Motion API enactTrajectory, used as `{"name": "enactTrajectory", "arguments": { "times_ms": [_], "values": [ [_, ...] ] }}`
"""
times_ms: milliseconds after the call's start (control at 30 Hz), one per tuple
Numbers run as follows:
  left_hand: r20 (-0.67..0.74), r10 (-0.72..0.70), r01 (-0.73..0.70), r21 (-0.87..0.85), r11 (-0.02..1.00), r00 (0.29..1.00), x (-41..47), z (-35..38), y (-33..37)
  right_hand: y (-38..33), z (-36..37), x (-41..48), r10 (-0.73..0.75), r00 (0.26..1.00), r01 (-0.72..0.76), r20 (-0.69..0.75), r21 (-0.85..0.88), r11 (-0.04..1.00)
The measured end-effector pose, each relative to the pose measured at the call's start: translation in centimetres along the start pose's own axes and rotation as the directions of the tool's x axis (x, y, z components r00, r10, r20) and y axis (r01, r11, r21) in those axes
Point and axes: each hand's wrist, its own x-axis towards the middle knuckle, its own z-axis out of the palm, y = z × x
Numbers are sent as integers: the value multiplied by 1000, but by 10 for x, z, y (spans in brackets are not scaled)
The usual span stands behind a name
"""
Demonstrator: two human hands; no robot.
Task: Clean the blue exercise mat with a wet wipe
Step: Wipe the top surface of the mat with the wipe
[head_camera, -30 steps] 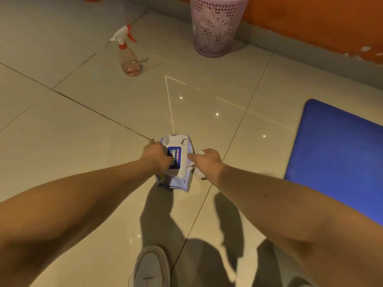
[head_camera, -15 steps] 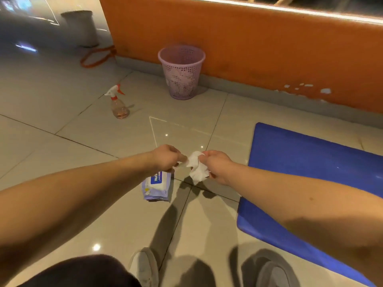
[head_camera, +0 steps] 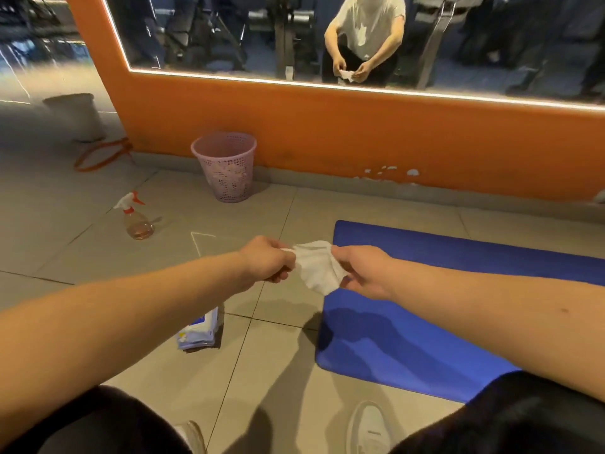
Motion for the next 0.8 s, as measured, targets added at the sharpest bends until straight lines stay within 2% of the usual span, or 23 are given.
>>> {"name": "enactTrajectory", "arguments": {
  "times_ms": [133,200,267,367,533,700,800],
  "values": [
    [4,-28,29,-71,997,1000,-9,12,-16,6,-3,0,73,991,-85,110,106,991],
    [-25,-39,36,-108,994,999,-10,13,-21,5,-2,0,90,979,-92,183,3,996],
    [-68,-54,43,-149,988,996,-14,15,-23,6,0,0,89,980,-62,177,-156,986],
    [-111,-67,45,-189,981,992,-23,21,-20,7,4,3,40,994,-12,104,-253,967],
    [-199,-80,32,-237,971,977,-35,26,-21,6,10,-2,18,994,9,104,-247,969],
    [-265,-43,-11,-199,980,963,-42,28,-14,5,19,-10,53,978,4,200,-271,963],
    [-240,-48,5,-174,985,970,-50,33,-8,4,24,-14,-17,992,58,127,-333,941]
  ]
}}
